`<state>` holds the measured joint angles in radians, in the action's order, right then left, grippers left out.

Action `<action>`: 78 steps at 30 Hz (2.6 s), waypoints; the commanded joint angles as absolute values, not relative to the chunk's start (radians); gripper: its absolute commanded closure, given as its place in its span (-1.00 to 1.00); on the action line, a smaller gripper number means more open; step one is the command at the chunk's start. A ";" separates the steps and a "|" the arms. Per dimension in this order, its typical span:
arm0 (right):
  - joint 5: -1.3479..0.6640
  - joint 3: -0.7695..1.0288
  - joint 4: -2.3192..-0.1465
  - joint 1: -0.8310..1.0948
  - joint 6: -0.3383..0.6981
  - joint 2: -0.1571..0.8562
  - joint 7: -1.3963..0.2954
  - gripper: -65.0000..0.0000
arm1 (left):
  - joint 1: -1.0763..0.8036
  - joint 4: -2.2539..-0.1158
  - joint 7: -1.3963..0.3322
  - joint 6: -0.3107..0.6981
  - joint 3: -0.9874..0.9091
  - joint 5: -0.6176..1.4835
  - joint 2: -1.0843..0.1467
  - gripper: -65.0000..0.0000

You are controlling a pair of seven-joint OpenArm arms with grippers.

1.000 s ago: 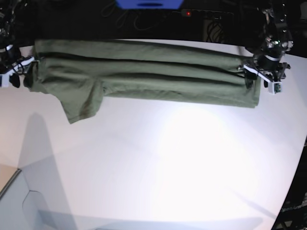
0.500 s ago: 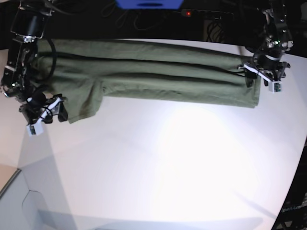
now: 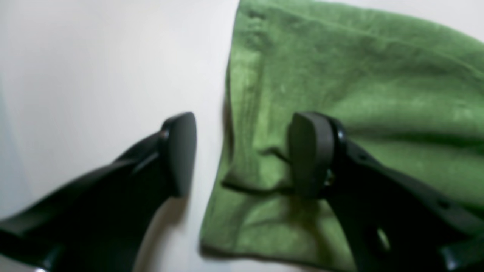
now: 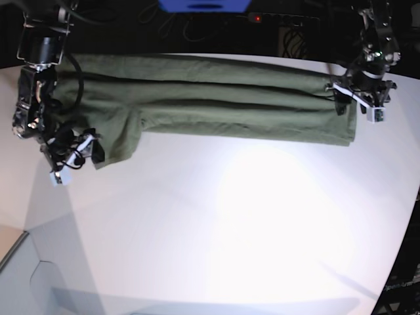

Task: Layout the t-shirt on the table in an organized manner, then fold the t-shirt properly
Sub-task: 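Release the hem and move the right gripper to the sleeve flap, then tuck the sleeve flap under the folded shirt with the right gripper, then grasp the folded shirt ends with both grippers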

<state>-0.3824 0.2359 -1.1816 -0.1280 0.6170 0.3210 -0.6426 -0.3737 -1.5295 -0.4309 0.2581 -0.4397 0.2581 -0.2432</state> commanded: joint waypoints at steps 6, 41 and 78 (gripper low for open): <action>-0.395 0.197 -1.193 -0.142 0.621 0.335 -0.630 -0.12 | -0.371 -1.550 -0.414 0.255 -0.447 0.263 -0.255 -0.19; -0.400 0.513 -1.819 0.340 0.619 0.257 -0.639 1.00 | -0.367 -1.550 -0.415 0.255 -0.447 0.263 -0.255 -0.20; -0.397 0.559 -1.656 0.417 0.619 0.183 -0.631 1.00 | -0.369 -1.604 -0.415 0.255 -0.556 0.360 -0.216 -0.56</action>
